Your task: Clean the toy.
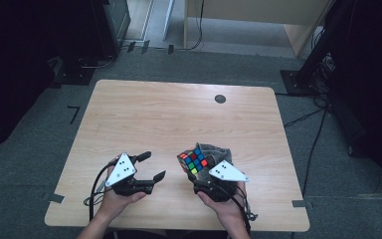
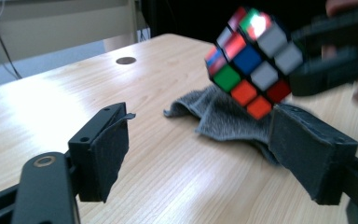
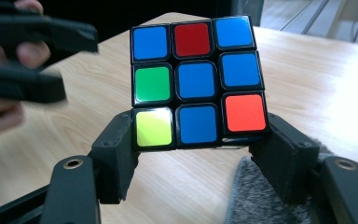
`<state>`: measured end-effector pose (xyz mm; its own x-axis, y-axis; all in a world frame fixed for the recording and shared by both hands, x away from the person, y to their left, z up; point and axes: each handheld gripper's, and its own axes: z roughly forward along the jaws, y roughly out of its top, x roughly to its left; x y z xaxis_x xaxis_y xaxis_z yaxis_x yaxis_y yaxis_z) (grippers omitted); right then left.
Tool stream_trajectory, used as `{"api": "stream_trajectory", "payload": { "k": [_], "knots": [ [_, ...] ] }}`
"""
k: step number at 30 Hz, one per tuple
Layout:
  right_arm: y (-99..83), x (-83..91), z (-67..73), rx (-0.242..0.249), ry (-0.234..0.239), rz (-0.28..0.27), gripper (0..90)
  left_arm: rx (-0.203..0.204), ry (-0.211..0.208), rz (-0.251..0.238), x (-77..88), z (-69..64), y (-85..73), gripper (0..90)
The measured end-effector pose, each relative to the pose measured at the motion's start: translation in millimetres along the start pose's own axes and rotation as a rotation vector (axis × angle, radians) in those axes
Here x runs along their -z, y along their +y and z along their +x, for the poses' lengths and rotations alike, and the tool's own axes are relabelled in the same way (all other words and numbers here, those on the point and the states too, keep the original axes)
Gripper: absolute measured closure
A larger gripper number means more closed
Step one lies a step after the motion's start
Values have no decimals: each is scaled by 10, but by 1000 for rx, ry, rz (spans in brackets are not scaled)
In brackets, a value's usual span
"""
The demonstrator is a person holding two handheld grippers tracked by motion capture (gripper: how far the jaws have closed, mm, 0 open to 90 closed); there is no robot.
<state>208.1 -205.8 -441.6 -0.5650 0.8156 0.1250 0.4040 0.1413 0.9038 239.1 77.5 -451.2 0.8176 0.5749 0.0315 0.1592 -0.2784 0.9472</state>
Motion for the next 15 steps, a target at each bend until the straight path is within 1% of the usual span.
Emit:
{"api": "stream_trajectory", "payload": {
  "k": [1, 2, 3, 5, 7, 9, 13, 15],
  "knots": [
    [12, 8, 0, -15, 6, 3, 348, 0, 0, 0, 0, 0, 0, 198],
    [22, 14, 2, -28, 13, 5, 348, -75, 9, 15, -33, -76, -21, 198],
    [31, 16, 5, -38, 24, 8, 348, -102, 9, 22, -52, -111, -31, 196],
    [46, 17, 24, -64, 40, 17, 348, -164, 32, 45, -92, -175, -51, 193],
    [56, 13, 51, -80, 55, 29, 347, -208, 42, 62, -124, -225, -67, 193],
    [65, 3, 110, -83, 66, 43, 347, -244, 45, 76, -148, -268, -76, 193],
    [68, -31, 235, -71, 89, 63, 347, -293, 54, 92, -183, -351, -75, 180],
    [63, -54, 297, -65, 98, 74, 347, -310, 55, 98, -193, -381, -70, 179]
  ]
}}
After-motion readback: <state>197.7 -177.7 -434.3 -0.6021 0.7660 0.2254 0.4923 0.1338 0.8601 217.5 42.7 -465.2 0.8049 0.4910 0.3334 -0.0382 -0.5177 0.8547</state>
